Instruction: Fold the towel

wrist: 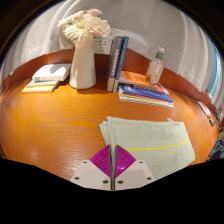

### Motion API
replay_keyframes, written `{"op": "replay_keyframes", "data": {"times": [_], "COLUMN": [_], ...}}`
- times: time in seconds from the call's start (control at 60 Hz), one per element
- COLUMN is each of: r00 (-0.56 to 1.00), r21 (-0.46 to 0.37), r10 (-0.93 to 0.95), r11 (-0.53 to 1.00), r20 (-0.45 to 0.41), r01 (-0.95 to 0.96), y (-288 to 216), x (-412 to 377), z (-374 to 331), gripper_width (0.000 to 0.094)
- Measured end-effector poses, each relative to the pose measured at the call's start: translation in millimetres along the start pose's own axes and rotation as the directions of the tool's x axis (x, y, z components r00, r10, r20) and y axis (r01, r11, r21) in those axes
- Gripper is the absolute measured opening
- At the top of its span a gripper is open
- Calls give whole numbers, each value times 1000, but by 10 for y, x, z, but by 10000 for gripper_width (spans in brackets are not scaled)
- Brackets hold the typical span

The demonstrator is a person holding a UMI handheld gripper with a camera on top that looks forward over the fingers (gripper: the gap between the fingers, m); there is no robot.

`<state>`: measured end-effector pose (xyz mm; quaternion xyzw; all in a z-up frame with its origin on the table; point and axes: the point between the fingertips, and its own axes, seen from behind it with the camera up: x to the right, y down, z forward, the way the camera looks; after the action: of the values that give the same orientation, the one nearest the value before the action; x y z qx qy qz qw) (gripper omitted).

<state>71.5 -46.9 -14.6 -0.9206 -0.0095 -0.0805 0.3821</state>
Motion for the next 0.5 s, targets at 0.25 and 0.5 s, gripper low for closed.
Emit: {"op": "replay_keyframes", "data": {"times": [0.25, 0.5], "r00": [996, 994], "r21": [23, 97], "r10": [-87, -67], "r11": [996, 992], "r20": [0, -86], "r01": [87, 75], "y": [-510, -858], "x": [532, 2133], "z": [-336, -496], "gripper_width": [30, 30]}}
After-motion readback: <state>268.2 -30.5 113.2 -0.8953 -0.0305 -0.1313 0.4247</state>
